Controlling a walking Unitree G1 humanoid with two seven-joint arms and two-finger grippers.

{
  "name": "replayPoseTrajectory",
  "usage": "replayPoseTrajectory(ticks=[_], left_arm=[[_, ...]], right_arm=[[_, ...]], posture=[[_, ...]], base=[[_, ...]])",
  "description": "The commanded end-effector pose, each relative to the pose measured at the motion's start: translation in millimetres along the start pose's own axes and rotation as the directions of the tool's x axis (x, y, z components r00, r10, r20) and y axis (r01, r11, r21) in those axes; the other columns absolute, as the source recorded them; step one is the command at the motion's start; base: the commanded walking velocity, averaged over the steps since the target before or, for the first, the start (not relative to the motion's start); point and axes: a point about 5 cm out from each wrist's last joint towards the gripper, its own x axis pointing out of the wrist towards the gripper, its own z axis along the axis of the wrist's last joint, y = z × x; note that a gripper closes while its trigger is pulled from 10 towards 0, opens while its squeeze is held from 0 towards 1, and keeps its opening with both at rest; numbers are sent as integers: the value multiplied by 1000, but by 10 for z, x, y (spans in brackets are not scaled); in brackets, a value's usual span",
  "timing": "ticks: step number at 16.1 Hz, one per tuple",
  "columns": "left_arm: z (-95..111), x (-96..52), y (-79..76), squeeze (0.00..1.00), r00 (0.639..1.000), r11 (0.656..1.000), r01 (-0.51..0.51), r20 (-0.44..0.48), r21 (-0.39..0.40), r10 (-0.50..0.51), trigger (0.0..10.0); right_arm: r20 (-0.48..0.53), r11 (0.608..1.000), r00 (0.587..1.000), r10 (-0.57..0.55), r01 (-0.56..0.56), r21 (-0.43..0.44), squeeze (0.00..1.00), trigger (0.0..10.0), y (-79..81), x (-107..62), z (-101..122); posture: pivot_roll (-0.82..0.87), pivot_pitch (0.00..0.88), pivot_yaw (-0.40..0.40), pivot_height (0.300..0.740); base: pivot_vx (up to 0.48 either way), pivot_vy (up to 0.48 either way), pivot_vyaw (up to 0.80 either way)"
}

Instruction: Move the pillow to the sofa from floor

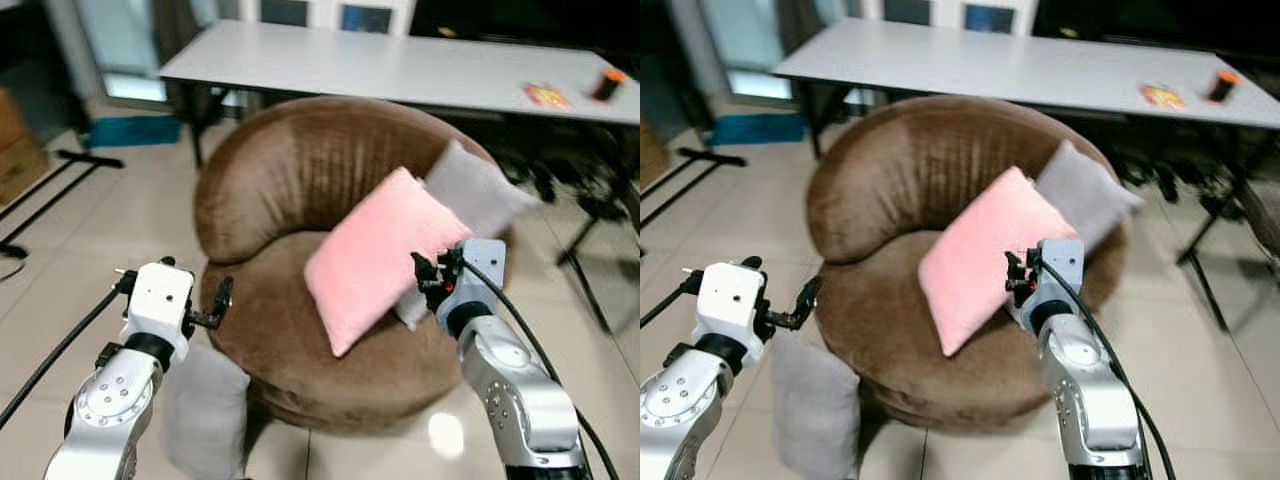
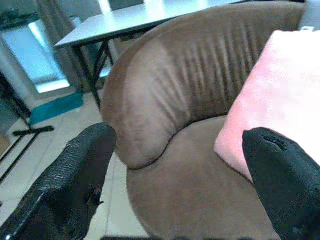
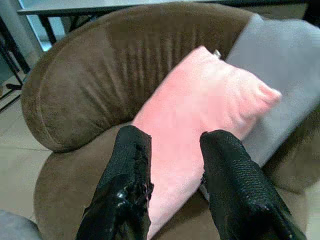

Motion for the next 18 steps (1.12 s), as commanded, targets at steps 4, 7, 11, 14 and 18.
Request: replayPoseTrajectory(ticks=[4,7,11,14,18], left_arm=[[40,38,-21,0,1000,1000,23,16,11,-23,10000],[31,65,13,0,1000,1000,13,17,18,-14,10000],[54,102,13,0,1000,1000,10,28,24,-11,10000],[60,110,5,0,999,1000,5,39,14,-6,10000],[81,145,38,0,998,1000,-16,53,-2,16,10000]], right_arm=[[9,1000,1000,8,-8,13,0,10000,-1,3,6],[1,999,999,32,-32,-5,0,10000,9,16,-17],[-6,996,996,90,-91,-13,0,10000,67,29,-9],[-8,994,994,106,-106,4,0,10000,109,60,-32],[-9,996,996,87,-87,6,0,10000,109,79,-30]], posture=[[-57,0,-8,740],[-59,0,-9,740],[-48,0,-16,740],[-40,0,-18,740],[-51,0,-14,740]], base=[[0,332,0],[0,340,0],[0,341,547],[0,226,0],[0,0,0]])
